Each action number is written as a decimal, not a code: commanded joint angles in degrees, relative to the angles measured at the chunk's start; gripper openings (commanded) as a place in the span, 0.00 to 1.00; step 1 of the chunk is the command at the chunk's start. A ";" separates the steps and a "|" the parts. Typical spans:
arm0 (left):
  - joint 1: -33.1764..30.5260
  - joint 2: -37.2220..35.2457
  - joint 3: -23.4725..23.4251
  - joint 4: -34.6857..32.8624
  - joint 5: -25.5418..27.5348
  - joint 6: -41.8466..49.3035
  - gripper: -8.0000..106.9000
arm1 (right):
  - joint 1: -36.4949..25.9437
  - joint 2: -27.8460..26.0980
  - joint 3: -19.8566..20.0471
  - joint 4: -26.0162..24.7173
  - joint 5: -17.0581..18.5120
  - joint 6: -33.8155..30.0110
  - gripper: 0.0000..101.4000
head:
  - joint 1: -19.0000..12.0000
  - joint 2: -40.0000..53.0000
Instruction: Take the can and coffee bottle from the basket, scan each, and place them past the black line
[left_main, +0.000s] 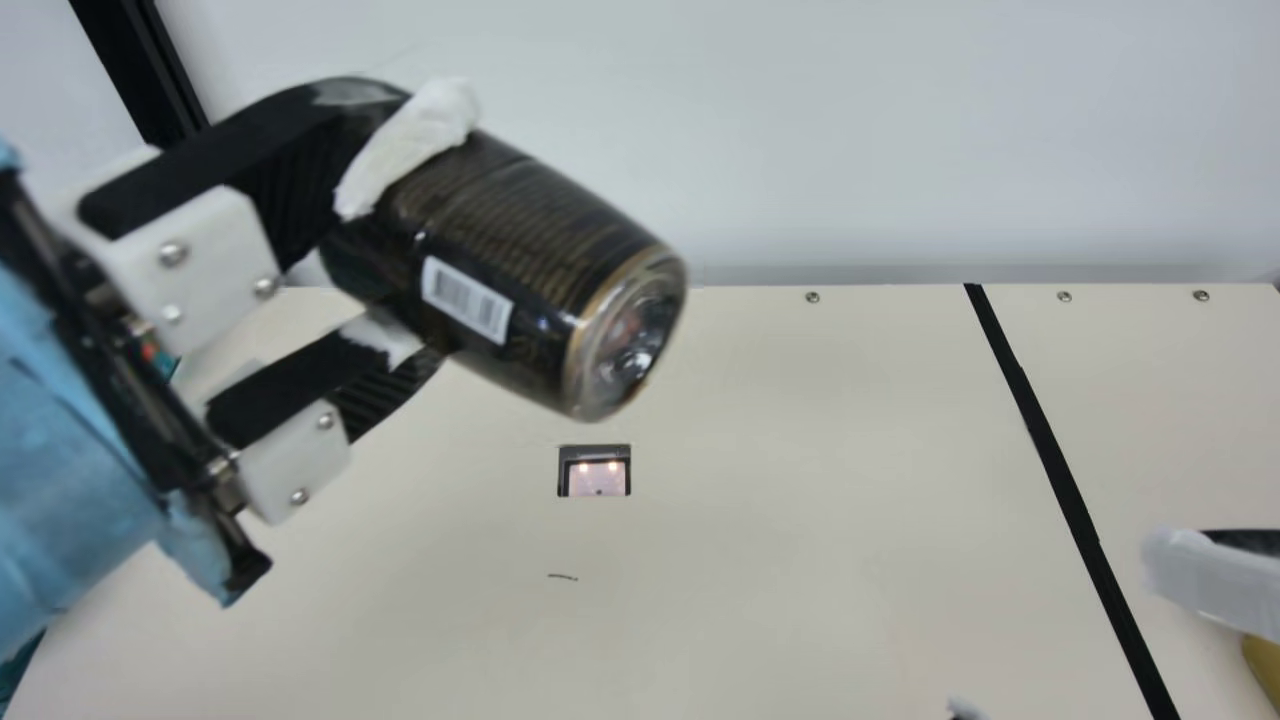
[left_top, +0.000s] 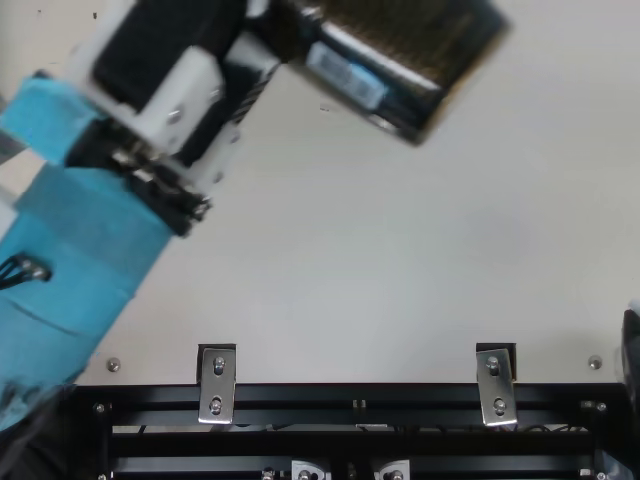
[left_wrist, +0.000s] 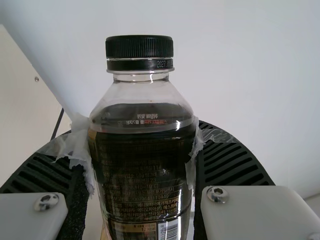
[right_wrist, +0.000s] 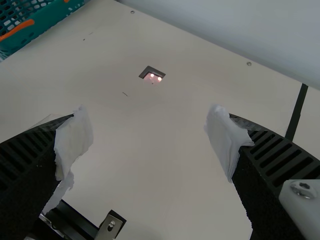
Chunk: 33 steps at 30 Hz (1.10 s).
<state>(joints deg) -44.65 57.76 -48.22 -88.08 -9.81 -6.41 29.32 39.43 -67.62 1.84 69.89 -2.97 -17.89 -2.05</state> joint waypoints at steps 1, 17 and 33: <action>0.00 0.00 0.00 0.00 0.00 0.00 0.16 | 0.00 0.00 0.00 0.00 0.00 0.00 1.00 | -0.22 -0.18; 0.00 -0.28 0.51 -0.01 -0.02 -0.39 0.16 | -0.95 4.38 -2.08 4.85 -2.89 5.24 1.00 | -0.22 -0.18; 0.00 -0.28 0.51 -0.01 -0.02 -0.39 0.16 | -12.09 7.19 3.53 34.50 -10.94 18.70 1.00 | -0.22 -0.18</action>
<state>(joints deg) -44.65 57.48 -47.71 -88.09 -9.83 -6.80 18.61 46.58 -64.54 30.77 59.03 15.74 -17.89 -2.05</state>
